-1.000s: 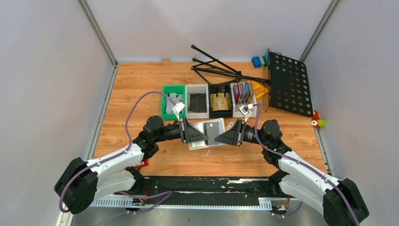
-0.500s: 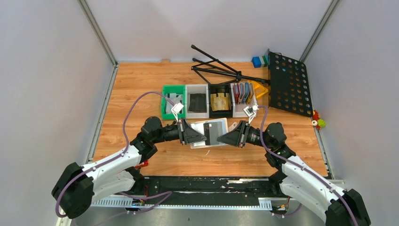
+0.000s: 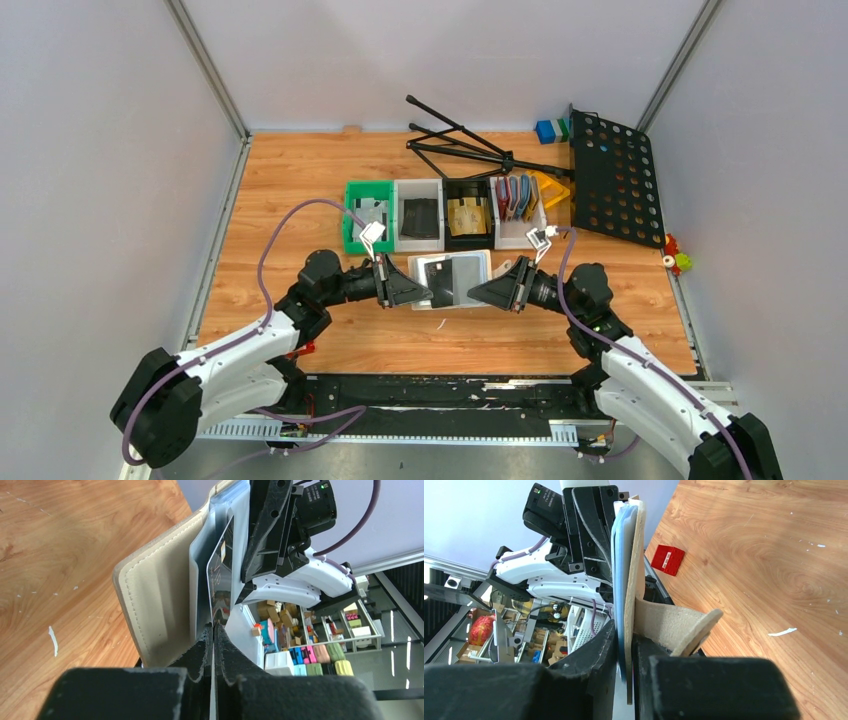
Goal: Take the credit cards out of the card holder
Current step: Remove the credit card from the card holder, then place the credit card in the storage box.
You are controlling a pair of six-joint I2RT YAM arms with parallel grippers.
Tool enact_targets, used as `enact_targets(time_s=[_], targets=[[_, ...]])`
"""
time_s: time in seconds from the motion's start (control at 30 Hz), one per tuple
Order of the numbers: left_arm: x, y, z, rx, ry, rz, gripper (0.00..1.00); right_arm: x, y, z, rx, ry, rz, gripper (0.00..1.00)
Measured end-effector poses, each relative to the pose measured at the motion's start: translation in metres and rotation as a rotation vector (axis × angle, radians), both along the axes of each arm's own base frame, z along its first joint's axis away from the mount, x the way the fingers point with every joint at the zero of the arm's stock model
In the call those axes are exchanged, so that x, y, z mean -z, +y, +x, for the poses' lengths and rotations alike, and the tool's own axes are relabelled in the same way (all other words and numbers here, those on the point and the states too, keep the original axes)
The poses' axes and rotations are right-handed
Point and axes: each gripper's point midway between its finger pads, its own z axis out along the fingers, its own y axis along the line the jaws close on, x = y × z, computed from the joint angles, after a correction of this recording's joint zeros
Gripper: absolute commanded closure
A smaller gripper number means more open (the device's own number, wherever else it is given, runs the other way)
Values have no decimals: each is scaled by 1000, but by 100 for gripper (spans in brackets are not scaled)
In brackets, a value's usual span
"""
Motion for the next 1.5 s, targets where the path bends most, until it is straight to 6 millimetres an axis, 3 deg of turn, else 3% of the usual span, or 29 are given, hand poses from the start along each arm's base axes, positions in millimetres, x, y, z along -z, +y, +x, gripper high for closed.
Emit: enact_targets(time_s=[0.2, 0.37, 0.5, 0.57, 0.6, 0.63, 0.83, 1.07, 1.3, 1.5], targets=[[-3, -3, -1, 28, -5, -22, 67, 0, 2, 0, -16, 5, 7, 100], [-5, -7, -2, 44, 2, -41, 62, 1, 3, -1, -35, 12, 9, 100], [-10, -10, -2, 50, -3, -66, 72, -1, 4, -2, -45, 5, 15, 100], [-13, -11, -1, 51, -4, -83, 87, -2, 4, -4, -52, 4, 19, 100], [-15, -11, 0, 51, -4, -88, 99, -3, 4, -4, -54, 2, 21, 100], [-15, -11, 0, 51, -2, -92, 100, -3, 4, -4, -56, 3, 22, 100], [-10, -9, 4, 29, 5, -59, 100, 0, 0, -1, -23, 9, 4, 100], [8, 12, 24, -76, -24, 115, 100, 36, -29, 21, 185, 61, -140, 100], [27, 44, 63, -223, -61, 374, 100, 81, -46, 24, 253, 148, -305, 100], [32, 51, 106, -295, -122, 563, 100, 102, -50, 21, 234, 156, -388, 100]])
